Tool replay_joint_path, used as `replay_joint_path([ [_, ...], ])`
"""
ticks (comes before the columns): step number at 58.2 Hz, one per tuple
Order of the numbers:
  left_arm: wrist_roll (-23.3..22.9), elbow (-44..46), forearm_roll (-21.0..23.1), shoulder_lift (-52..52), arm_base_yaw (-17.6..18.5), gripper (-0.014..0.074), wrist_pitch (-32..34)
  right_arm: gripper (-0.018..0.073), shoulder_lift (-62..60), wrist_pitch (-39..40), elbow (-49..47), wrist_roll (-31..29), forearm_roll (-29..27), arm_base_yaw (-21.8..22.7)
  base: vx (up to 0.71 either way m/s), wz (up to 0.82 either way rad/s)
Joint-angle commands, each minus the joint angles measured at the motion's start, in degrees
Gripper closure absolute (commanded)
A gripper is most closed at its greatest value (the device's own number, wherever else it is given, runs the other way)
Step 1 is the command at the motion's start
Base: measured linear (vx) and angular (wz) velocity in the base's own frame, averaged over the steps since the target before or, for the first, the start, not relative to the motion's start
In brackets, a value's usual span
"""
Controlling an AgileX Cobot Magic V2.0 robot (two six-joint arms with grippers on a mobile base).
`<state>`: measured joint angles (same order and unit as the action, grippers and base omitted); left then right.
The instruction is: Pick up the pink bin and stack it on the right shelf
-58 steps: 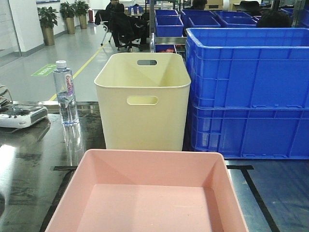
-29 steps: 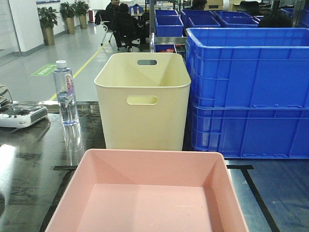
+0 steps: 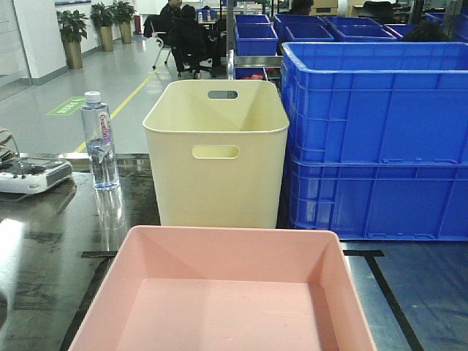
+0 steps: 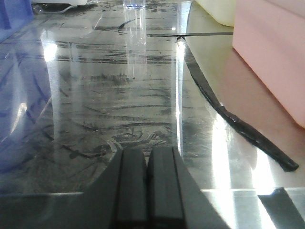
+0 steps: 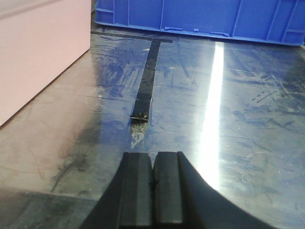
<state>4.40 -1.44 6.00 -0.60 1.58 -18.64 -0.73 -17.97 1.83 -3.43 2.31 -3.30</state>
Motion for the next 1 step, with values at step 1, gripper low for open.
replay_joint_path([
  [1, -0.4, -0.6, 0.3, -0.3, 0.0, 0.0604, 4.2, 0.0571, -0.6, 5.2, 0.0, -0.6, 0.3, 0.0, 0.00, 0.00],
])
